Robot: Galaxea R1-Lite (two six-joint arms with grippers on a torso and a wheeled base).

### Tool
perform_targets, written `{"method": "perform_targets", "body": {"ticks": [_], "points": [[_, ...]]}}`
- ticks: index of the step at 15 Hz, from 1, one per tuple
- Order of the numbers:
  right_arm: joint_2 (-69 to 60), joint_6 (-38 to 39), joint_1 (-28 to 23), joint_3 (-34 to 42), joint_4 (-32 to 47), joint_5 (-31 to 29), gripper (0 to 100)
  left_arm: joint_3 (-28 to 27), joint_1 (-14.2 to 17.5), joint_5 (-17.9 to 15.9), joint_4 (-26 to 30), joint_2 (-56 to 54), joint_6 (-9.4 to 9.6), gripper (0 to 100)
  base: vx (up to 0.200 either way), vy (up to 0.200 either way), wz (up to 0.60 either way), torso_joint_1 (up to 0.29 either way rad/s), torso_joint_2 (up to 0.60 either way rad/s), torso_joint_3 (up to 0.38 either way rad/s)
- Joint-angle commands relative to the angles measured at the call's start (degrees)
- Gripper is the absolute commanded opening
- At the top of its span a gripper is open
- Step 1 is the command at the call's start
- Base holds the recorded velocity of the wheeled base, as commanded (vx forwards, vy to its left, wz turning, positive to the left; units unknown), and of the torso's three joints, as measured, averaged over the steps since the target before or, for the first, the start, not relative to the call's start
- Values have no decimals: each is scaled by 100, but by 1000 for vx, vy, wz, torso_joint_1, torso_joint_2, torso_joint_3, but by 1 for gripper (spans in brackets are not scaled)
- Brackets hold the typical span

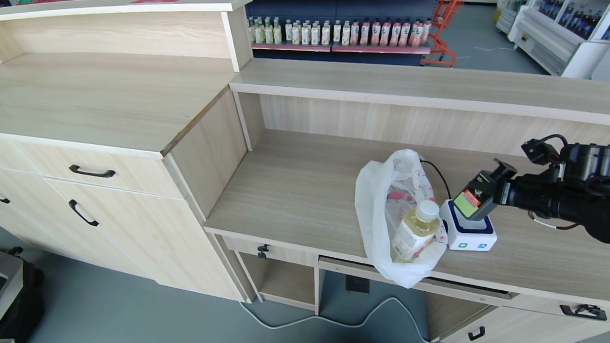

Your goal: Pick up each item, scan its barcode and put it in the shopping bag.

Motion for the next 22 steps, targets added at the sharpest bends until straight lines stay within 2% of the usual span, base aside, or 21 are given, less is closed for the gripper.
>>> {"method": "perform_targets", "body": {"ticks": [1, 8, 22], "points": [[238, -1, 76, -209, -20, 5, 0, 1, 0, 0, -1, -2, -1, 100, 0, 0, 0, 0, 0, 0], [458, -150, 251, -227, -37, 32, 0, 1, 0, 0, -1, -2, -1, 100, 0, 0, 0, 0, 0, 0], [687, -247, 269, -420, -292, 32, 0, 1, 0, 0, 8, -2, -1, 100, 0, 0, 0, 0, 0, 0]]}}
